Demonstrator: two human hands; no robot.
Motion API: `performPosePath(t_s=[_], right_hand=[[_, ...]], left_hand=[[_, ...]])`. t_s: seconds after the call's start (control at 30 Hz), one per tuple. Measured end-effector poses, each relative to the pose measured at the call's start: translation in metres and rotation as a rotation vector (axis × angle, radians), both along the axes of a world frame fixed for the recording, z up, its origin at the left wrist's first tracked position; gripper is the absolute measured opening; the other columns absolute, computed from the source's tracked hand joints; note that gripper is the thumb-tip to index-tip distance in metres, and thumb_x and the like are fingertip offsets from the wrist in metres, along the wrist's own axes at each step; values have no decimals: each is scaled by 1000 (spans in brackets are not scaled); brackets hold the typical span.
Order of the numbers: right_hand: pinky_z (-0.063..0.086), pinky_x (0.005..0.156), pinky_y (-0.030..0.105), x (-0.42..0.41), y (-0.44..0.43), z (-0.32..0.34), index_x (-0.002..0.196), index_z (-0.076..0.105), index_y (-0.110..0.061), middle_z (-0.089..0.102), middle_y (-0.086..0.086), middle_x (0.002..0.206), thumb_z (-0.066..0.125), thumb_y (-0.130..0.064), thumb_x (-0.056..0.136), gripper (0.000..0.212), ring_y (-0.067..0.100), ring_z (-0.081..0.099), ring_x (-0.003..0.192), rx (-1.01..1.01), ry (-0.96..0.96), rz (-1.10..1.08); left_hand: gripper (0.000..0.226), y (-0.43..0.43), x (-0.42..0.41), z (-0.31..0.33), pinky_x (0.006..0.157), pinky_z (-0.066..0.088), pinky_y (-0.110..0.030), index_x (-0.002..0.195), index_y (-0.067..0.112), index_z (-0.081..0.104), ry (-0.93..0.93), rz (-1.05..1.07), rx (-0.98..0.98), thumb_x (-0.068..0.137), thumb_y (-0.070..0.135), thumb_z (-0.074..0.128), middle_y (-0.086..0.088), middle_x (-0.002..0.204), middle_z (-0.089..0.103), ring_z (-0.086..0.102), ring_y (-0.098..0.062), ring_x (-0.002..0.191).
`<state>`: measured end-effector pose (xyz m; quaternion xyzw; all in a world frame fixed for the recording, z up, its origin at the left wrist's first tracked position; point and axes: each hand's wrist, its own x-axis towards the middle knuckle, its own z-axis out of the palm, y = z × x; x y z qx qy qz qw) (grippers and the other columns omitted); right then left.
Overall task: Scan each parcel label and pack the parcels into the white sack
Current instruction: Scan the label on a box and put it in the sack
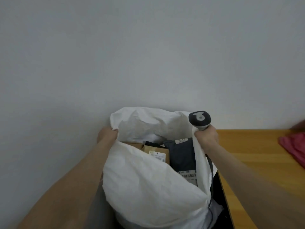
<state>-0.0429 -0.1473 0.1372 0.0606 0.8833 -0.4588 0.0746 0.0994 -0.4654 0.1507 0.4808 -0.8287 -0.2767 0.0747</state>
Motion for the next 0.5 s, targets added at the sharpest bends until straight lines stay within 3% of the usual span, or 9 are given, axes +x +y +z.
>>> performPosePath(t_s=[0.27,0.4,0.5], right_hand=[[42,69,33,-15,4,79,97,50,-19,57,3,81,55,-6,80,22,29,55,79,-142,185,-48],[42,71,33,-21,7,90,95,49,-19,54,1,78,53,-7,81,18,30,54,80,-140,219,-55],[44,71,34,-24,11,86,95,49,-18,52,0,74,54,-7,82,18,30,56,79,-140,224,-59]], left_hand=[[30,25,-30,57,79,46,-35,107,0,69,462,109,-11,92,24,60,-21,104,69,64,-34,98],[26,27,-35,70,76,48,-35,105,3,71,584,138,-24,92,23,60,-19,99,70,66,-32,94],[25,25,-30,71,76,47,-35,103,2,70,572,113,-88,92,22,58,-21,98,69,65,-34,94]])
